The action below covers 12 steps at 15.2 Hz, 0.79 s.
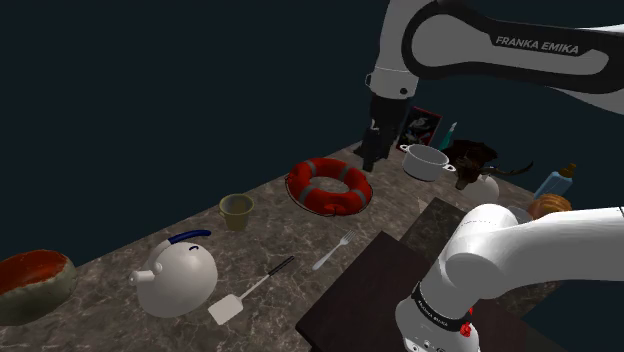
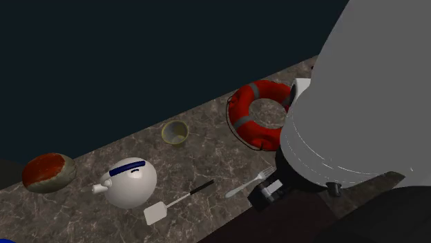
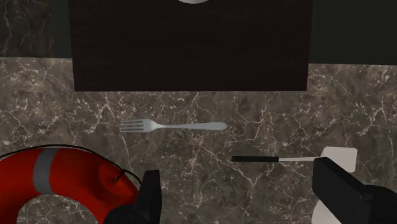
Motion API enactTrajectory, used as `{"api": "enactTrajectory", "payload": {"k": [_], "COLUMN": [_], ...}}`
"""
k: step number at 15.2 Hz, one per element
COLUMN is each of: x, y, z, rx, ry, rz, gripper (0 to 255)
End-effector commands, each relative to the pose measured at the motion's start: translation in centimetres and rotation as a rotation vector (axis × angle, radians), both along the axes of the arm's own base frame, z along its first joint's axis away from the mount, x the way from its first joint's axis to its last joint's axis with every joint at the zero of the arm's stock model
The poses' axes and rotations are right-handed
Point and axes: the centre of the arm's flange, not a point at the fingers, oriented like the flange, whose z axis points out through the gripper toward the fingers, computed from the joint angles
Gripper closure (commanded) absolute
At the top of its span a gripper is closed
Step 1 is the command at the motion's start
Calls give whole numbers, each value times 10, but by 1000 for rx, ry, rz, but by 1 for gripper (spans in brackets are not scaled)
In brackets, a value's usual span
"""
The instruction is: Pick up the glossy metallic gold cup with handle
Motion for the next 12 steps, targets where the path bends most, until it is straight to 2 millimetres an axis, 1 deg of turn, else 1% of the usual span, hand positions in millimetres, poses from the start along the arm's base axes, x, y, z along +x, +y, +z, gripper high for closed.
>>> {"api": "enactTrajectory", "payload": {"k": [1,12], "x": [0,94], "y": [0,66], "z": [0,-86], "rx": [0,-21], "ry": [0,-27], "rz": [0,-93], "gripper": [0,0]}}
